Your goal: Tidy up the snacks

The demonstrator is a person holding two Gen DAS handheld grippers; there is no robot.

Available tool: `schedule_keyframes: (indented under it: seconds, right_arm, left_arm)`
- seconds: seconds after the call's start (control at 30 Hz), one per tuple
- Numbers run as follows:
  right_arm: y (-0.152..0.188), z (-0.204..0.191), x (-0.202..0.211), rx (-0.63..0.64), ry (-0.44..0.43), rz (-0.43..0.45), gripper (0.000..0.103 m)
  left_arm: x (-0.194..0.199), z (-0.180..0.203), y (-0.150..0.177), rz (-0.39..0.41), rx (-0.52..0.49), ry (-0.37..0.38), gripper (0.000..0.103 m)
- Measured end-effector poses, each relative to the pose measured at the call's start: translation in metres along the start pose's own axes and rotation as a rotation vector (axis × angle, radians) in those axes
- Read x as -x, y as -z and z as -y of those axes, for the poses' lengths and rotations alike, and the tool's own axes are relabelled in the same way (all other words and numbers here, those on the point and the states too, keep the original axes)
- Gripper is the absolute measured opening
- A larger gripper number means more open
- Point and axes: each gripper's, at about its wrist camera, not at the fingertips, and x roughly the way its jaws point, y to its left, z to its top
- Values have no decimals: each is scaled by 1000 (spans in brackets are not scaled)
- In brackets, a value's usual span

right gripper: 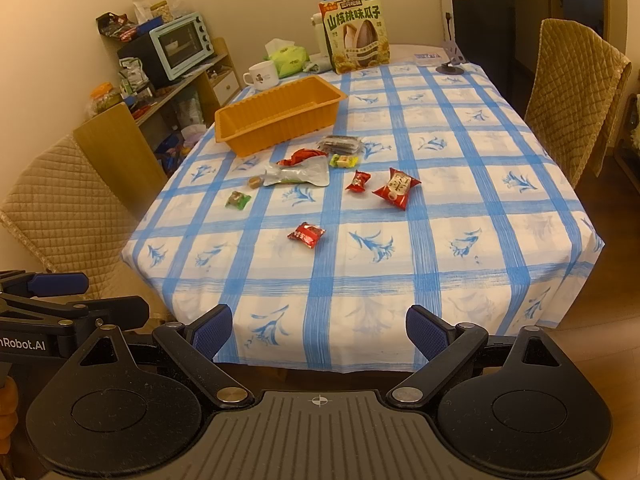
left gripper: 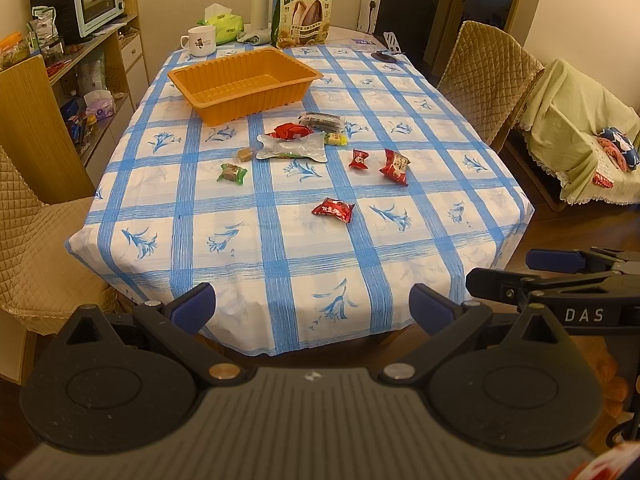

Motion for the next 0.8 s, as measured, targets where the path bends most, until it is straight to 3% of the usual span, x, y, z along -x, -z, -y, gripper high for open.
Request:
schedule_keyframes:
  seconds: [0.8]
  right_arm:
    - [0, 2, 2, -1, -3, 3, 93]
  left_arm:
    - [0, 1, 0, 1, 0, -1, 103]
